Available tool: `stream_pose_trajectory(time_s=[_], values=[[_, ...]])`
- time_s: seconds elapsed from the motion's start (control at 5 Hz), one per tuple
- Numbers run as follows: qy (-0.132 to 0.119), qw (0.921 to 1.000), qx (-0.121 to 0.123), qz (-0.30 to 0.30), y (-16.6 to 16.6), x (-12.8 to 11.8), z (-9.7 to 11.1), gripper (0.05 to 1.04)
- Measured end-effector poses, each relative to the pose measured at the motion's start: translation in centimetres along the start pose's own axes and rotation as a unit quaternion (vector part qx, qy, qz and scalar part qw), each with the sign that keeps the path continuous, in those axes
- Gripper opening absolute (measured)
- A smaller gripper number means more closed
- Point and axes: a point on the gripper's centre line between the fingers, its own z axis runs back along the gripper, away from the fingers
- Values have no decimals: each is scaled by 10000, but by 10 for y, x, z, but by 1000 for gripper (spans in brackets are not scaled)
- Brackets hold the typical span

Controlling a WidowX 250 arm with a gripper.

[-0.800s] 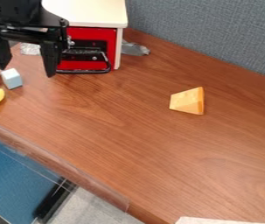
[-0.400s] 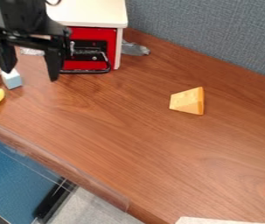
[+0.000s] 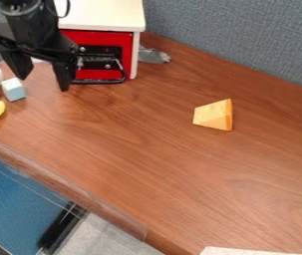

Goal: Open the drawer

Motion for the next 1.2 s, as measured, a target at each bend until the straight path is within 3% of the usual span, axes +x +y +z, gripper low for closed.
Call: stream_pose_trajectory(time_s=[0.2, 0.4, 0.8, 1.0, 1.2], values=[[-83, 9970, -178, -745, 3, 5, -21, 999], [-106, 9829, -397, -1798, 2, 18, -35, 999], [-186, 9410, -928, -3248, -8, 33, -48, 999], [-322, 9244, -1035, -3658, -11, 39, -53, 999], [-451, 9142, -1108, -3871, -13, 43, -61, 999]])
